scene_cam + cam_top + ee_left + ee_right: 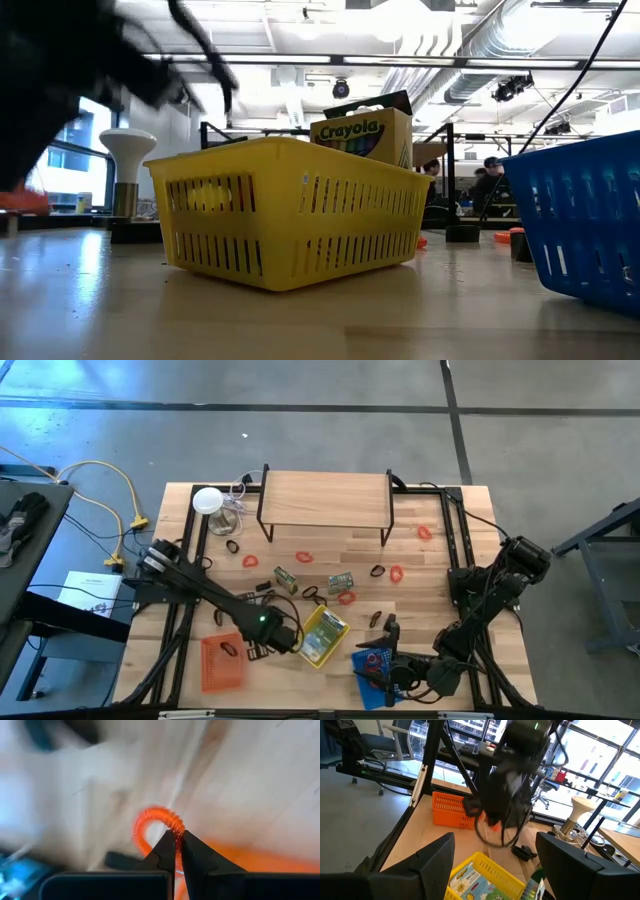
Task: Pick & Place Office Desk Supplies
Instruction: Put the orange spring keychain into the blue bin
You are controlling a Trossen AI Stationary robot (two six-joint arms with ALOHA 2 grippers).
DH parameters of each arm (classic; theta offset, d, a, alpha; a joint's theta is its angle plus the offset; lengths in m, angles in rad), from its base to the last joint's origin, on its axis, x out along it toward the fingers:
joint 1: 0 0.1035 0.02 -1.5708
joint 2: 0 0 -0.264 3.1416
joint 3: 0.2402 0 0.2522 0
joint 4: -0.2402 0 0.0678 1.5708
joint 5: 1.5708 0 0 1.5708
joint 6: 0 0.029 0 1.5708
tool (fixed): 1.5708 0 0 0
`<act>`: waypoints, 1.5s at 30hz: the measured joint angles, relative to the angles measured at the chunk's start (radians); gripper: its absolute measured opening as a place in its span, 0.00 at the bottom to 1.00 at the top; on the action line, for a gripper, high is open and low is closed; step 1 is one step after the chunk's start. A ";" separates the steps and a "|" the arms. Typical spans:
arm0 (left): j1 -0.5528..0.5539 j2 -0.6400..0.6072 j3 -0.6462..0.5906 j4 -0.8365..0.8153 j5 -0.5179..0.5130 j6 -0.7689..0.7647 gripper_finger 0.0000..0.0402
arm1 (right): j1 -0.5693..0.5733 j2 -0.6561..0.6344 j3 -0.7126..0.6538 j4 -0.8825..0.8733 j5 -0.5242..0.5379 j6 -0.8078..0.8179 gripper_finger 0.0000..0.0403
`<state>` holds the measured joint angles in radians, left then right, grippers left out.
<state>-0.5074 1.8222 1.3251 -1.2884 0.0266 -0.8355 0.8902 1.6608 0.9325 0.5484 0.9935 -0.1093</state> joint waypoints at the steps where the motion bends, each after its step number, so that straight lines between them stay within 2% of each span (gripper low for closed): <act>1: -0.006 -0.004 0.025 -0.024 -0.021 0.000 0.02 | 0.000 0.000 0.000 0.000 0.000 0.000 0.66; 6: -0.048 -0.041 0.178 0.009 -0.196 0.004 0.01 | 0.000 0.000 0.000 0.000 0.000 0.000 0.66; 9: -0.088 -0.051 0.232 0.154 -0.310 0.040 0.01 | 0.000 0.000 0.000 0.000 -0.001 0.000 0.66; 12: -0.134 -0.064 0.237 0.403 -0.363 0.176 0.01 | 0.000 0.000 0.000 0.000 -0.001 0.000 0.66; 16: -0.169 -0.046 0.239 0.809 -0.370 0.380 0.01 | -0.004 0.000 0.000 0.000 -0.026 -0.001 0.66; 19: -0.175 -0.019 0.239 1.065 -0.364 0.489 0.01 | -0.014 0.000 0.000 0.000 -0.162 0.000 0.66; 21: -0.174 -0.002 0.239 1.170 -0.362 0.543 0.01 | -0.023 0.000 0.000 0.002 -0.278 0.001 0.66; 24: -0.164 0.025 0.239 1.235 -0.359 0.580 0.01 | -0.041 0.000 0.000 0.008 -0.401 0.041 0.66; 29: -0.127 0.064 0.239 1.269 -0.317 0.586 0.01 | -0.070 0.000 0.000 0.006 -0.417 0.083 0.66; 36: -0.097 0.078 0.239 1.289 -0.302 0.602 0.01 | -0.095 0.000 0.000 -0.046 -0.536 0.147 0.63; 41: -0.097 0.078 0.239 1.289 -0.302 0.603 0.01 | -0.095 0.000 0.000 -0.052 -0.534 0.140 0.46; 45: -0.097 0.078 0.239 1.281 -0.302 0.602 0.01 | -0.095 0.000 0.000 -0.068 -0.526 0.131 0.23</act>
<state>-0.6048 1.8999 1.5639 -0.0071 -0.2756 -0.2331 0.7956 1.6604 0.9321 0.4805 0.4679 0.0216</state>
